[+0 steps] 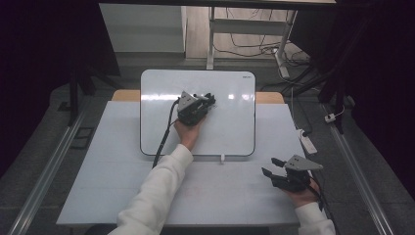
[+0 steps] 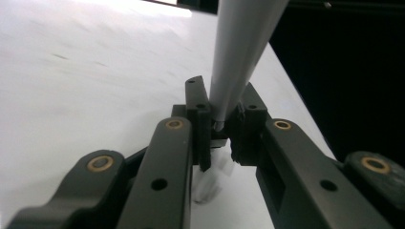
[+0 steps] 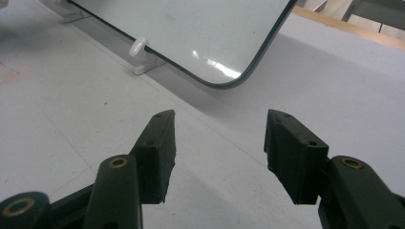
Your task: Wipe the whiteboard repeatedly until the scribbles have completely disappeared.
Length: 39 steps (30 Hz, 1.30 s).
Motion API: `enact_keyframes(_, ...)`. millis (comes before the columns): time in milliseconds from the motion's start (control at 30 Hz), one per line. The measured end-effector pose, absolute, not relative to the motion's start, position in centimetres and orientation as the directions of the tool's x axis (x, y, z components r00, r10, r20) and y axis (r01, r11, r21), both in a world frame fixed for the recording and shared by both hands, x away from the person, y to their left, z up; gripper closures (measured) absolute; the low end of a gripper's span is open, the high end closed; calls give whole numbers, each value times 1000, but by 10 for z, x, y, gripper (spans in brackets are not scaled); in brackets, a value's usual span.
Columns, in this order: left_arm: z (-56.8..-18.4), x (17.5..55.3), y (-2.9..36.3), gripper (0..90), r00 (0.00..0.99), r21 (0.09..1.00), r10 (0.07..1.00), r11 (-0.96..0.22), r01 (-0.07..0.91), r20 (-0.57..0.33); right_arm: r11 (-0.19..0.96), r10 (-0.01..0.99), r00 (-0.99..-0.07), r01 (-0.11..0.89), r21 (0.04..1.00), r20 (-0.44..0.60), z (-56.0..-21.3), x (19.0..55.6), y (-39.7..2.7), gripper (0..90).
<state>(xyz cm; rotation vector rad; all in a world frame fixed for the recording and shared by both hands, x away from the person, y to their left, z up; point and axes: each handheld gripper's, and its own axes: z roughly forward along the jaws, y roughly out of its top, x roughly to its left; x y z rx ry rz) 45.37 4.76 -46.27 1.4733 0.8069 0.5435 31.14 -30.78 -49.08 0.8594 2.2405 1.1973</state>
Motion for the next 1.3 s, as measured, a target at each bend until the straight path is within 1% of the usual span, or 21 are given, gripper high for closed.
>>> enact_keyframes(133,-467,449,39,789,657,988,744,24,152,-119,432,704,-703,309,847,-102,-491,311,-306,446)
enact_keyframes(367,-457,459,57,789,619,986,770,69,155,-151,427,706,-701,311,849,-99,-491,311,-307,446)
enact_keyframes(533,-468,447,53,790,650,987,750,19,158,-119,432,703,-704,308,847,-103,-492,312,-307,445)
enact_keyframes(667,-470,442,64,789,643,989,759,0,151,-98,431,706,-701,310,847,-103,-491,311,-308,445)
enact_keyframes(800,-462,447,84,789,600,989,792,38,145,-118,433,705,-702,307,847,-105,-491,311,-307,446)
enact_keyframes(867,-461,448,88,789,596,987,792,53,149,-132,432,705,-701,309,847,-105,-491,311,-306,445)
enact_keyframes(1133,-468,446,53,789,647,988,753,24,153,-119,439,701,-705,312,843,-105,-492,312,-305,444)
enact_keyframes(1200,-467,448,58,789,644,987,755,31,155,-125,437,702,-704,313,844,-103,-492,312,-305,444)
enact_keyframes(1300,-461,452,73,789,606,988,784,57,145,-134,433,705,-702,313,845,-101,-492,312,-307,444)
